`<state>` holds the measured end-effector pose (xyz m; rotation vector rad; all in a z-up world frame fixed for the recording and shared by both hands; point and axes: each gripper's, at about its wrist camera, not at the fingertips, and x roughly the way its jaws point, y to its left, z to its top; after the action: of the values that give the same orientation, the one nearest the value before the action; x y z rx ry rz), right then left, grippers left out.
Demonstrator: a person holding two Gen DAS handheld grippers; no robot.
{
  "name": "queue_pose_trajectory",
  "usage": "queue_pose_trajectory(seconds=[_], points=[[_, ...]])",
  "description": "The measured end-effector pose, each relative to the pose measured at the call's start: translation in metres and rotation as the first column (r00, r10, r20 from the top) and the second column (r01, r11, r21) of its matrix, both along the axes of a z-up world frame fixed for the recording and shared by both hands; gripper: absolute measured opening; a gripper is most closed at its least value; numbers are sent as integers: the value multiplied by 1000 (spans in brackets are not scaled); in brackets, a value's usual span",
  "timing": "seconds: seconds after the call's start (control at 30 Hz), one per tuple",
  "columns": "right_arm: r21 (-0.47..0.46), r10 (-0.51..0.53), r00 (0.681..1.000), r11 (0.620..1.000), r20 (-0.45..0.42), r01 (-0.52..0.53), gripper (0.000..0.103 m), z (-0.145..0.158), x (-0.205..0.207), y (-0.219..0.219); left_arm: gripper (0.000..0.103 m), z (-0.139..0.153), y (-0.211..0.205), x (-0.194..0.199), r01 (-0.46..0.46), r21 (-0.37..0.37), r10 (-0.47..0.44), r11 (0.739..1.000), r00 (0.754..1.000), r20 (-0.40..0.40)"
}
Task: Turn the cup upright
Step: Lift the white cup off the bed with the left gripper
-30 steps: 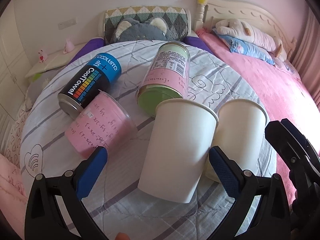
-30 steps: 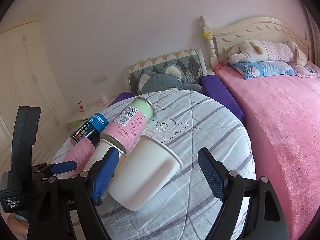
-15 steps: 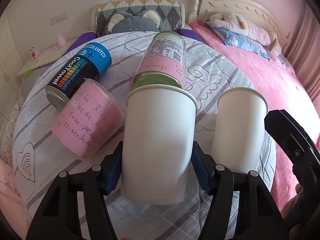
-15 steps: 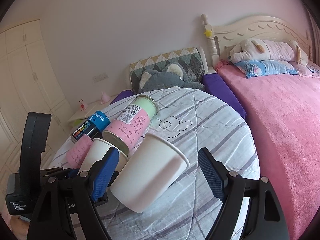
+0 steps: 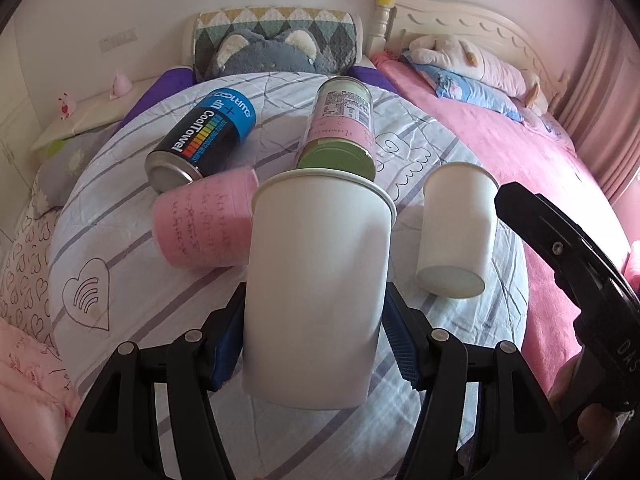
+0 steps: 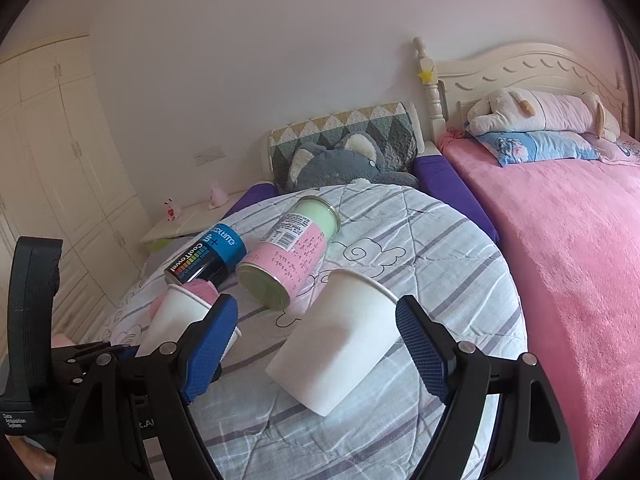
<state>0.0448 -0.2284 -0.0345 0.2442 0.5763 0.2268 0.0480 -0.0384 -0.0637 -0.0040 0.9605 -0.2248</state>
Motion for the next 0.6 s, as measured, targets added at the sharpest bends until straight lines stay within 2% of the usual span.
queue_pose_trajectory(seconds=[0.3, 0.6], points=[[-29, 53, 999, 998, 4, -53, 83, 10, -15, 43, 64, 2, 39, -27, -35, 6, 35, 999, 999, 7], [-49, 77, 997, 996, -8, -77, 83, 13, -22, 71, 65, -6, 70, -44, -48, -12, 47, 999, 999, -21]])
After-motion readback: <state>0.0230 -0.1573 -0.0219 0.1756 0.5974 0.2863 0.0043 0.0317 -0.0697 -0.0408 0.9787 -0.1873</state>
